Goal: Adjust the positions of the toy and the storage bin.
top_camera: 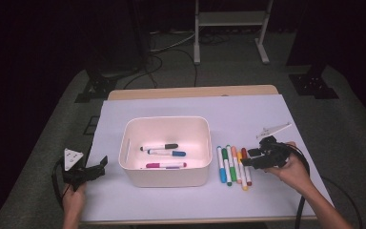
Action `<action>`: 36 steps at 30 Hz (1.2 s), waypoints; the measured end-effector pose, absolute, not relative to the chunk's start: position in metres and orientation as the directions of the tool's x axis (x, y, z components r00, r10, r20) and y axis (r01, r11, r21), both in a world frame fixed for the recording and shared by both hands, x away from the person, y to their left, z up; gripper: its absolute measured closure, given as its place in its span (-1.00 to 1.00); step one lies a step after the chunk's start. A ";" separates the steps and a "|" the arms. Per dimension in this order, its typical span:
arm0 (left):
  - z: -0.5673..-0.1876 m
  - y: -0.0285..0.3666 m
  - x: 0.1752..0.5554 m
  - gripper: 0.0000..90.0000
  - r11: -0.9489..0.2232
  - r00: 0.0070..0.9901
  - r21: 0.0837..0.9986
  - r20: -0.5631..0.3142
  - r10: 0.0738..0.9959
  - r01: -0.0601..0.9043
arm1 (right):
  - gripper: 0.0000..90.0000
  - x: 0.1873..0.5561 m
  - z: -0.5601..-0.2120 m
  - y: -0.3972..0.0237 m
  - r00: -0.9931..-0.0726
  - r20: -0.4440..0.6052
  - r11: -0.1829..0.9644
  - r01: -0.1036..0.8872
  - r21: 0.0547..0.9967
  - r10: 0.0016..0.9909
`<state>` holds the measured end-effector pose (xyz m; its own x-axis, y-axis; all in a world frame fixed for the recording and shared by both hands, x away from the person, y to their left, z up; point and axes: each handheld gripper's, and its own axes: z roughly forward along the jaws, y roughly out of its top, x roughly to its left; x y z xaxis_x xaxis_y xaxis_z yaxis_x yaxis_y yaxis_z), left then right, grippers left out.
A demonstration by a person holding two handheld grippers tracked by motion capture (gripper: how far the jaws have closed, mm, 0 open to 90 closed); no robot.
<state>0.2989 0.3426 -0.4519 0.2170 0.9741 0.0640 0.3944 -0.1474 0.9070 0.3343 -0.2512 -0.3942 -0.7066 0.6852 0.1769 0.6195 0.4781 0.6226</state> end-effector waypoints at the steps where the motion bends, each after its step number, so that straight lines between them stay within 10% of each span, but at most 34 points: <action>1: -0.452 0.342 0.299 -1.00 -0.146 0.217 0.908 0.063 0.974 0.393 | 0.00 0.334 -0.398 -0.252 -0.705 0.168 0.481 0.618 0.622 0.689; 25: -0.452 0.342 0.299 -1.00 -0.146 0.215 0.908 0.063 0.974 0.393 | 0.17 0.334 -0.434 -0.265 -0.614 0.084 0.461 0.670 0.582 0.785; 36: -0.452 0.342 0.299 -1.00 -0.150 0.216 0.906 0.068 0.974 0.395 | 0.66 0.327 -0.439 -0.284 -0.536 0.020 0.431 0.700 0.569 0.844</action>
